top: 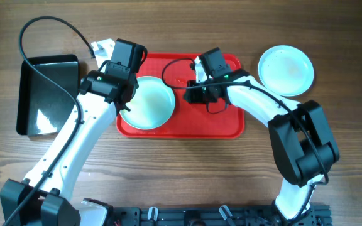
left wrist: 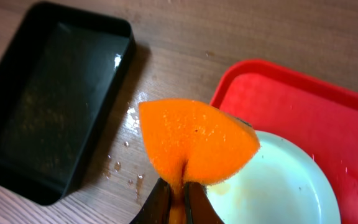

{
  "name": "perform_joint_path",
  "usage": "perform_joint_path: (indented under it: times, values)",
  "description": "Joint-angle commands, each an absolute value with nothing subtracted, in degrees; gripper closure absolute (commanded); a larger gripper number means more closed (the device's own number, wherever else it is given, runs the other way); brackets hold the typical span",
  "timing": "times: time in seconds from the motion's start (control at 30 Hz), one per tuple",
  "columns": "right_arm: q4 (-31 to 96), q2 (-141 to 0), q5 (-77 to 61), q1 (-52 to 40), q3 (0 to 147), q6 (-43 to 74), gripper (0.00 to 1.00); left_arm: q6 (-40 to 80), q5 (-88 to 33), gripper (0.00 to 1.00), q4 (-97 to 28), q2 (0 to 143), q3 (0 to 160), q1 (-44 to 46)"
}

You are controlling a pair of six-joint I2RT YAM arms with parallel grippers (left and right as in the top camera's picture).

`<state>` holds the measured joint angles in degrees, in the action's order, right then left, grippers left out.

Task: Clean dirty plates on tray and stack at the side
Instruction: 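Scrub the plate's sauce streak with the sponge, right gripper holding the rim, then keep scrubbing the plate center with the sponge in the left gripper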

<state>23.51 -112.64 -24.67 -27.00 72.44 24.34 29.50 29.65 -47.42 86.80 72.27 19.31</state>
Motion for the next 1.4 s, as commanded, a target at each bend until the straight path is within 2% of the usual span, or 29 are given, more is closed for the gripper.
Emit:
perform_joint_path:
  times: [0.0, 0.07, 0.13, 0.27, 0.4, 0.53, 0.77, 0.93, 0.97, 1.07, 1.37]
  values:
    - [22.7, -113.0, -26.8, -29.6, 77.0, 24.1, 0.68, 30.5, 24.1, 0.96, -47.4, 87.8, 71.3, 16.9]
    - [22.1, -113.0, -21.9, -31.4, 77.3, 25.1, 0.60, 30.5, 21.4, 0.96, -47.5, 88.2, 70.9, 15.5]
    - [22.5, -113.1, -16.5, -32.8, 77.3, 26.4, 0.58, 30.5, 19.4, 0.96, -47.4, 88.3, 70.5, 14.3]
    - [23.2, -114.1, -8.6, -34.4, 77.3, 28.9, 0.57, 30.5, 17.1, 0.96, -47.9, 88.3, 70.3, 13.0]
    - [23.1, -115.7, -7.4, -34.5, 77.3, 29.1, 0.58, 30.5, 16.9, 0.96, -47.9, 88.3, 70.3, 13.0]
    - [22.0, -116.9, -8.1, -34.5, 77.3, 30.0, 0.66, 30.5, 15.8, 0.96, -47.8, 88.3, 70.3, 13.0]
    - [19.5, -119.7, -8.8, -36.7, 77.3, 30.4, 0.66, 30.5, 15.8, 0.96, -47.9, 88.3, 70.3, 13.0]
    - [20.3, -119.9, -6.5, -36.8, 77.3, 31.5, 0.71, 30.5, 15.7, 0.96, -47.9, 88.3, 70.3, 13.0]
    - [20.4, -119.9, -6.5, -36.8, 77.3, 31.5, 0.75, 30.5, 15.4, 0.96, -47.9, 88.3, 70.3, 13.0]
    - [20.6, -119.9, -6.5, -36.8, 77.3, 31.6, 0.96, 30.5, 14.2, 0.96, -47.8, 88.3, 70.3, 13.0]
    - [25.3, -119.8, -0.4, -36.5, 77.5, 31.6, 0.96, 30.3, 4.6, 0.96, -47.6, 88.3, 69.9, 13.2]
